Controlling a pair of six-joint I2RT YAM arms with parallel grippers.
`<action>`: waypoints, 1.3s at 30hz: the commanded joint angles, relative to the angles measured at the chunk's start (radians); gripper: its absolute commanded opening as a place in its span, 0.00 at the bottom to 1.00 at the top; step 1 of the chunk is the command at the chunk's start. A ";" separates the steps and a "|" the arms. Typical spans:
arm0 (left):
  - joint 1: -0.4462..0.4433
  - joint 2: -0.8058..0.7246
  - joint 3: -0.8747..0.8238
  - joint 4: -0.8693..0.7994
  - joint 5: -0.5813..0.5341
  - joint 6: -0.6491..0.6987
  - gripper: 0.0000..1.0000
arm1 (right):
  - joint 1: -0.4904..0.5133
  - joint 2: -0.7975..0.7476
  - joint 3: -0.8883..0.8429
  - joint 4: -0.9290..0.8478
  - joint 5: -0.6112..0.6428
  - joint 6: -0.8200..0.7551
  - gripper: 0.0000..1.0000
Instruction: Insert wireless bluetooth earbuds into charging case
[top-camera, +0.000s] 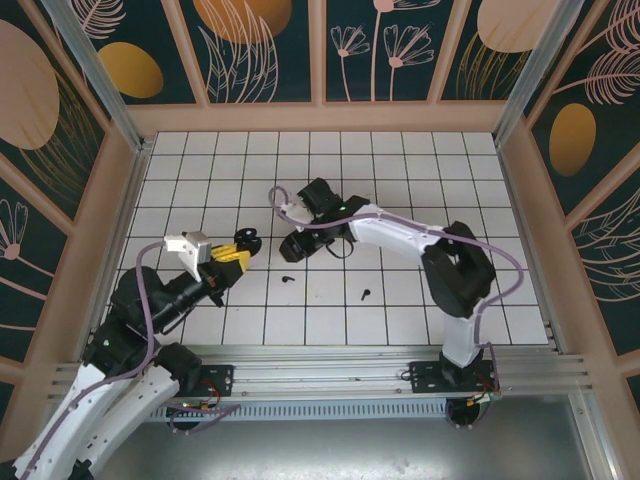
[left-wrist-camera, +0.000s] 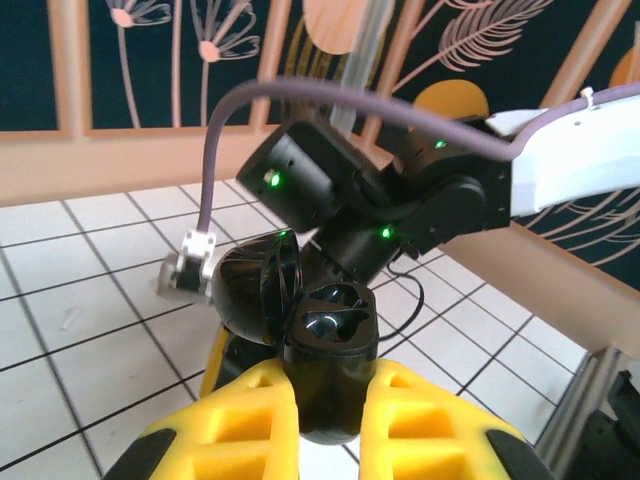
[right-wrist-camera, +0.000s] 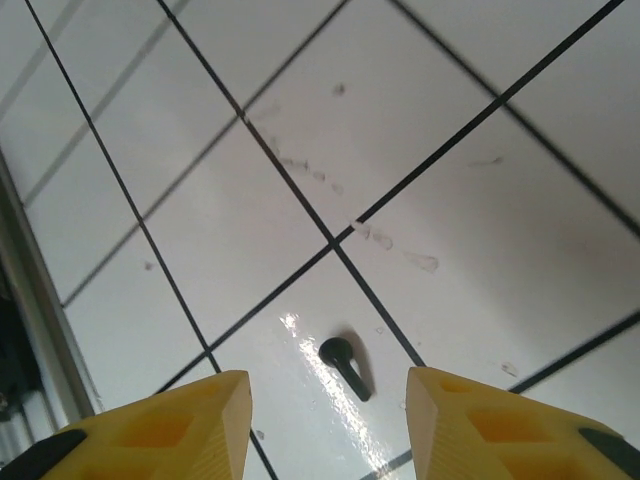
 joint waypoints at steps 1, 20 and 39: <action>-0.003 -0.050 0.024 -0.060 -0.084 0.033 0.04 | 0.057 0.070 0.099 -0.139 0.056 -0.106 0.45; -0.003 -0.102 0.015 -0.058 -0.154 0.039 0.04 | 0.177 0.258 0.264 -0.342 0.294 -0.249 0.45; -0.003 -0.102 0.010 -0.056 -0.154 0.034 0.05 | 0.198 0.303 0.294 -0.358 0.371 -0.237 0.36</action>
